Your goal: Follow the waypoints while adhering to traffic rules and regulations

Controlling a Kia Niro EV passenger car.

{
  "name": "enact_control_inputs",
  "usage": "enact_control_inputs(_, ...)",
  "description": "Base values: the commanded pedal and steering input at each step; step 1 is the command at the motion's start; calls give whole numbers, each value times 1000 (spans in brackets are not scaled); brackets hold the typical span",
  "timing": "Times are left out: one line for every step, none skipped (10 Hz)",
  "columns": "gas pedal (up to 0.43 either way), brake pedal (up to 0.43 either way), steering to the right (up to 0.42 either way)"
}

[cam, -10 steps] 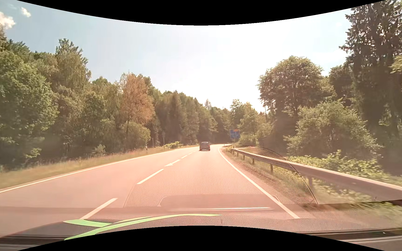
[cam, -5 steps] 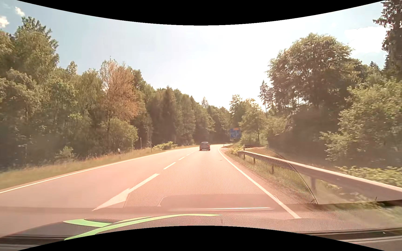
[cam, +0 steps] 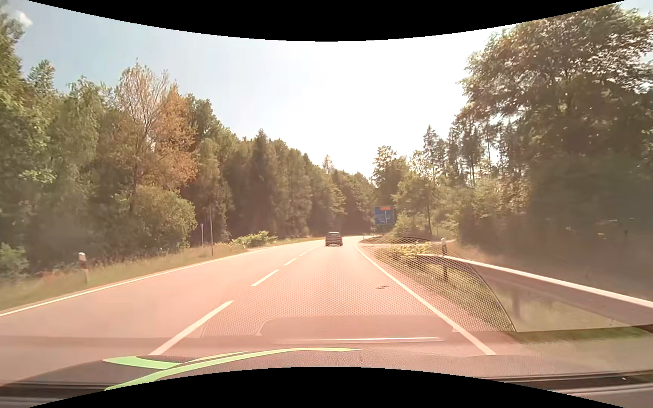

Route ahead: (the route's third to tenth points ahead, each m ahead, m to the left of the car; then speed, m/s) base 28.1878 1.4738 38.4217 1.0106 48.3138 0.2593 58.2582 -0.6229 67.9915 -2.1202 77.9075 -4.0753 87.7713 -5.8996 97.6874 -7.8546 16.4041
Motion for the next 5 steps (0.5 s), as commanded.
enact_control_inputs(150, 0, 8)
enact_control_inputs(150, 0, 7)
enact_control_inputs(150, 0, 7)
enact_control_inputs(150, 0, 7)
enact_control_inputs(150, 0, 7)
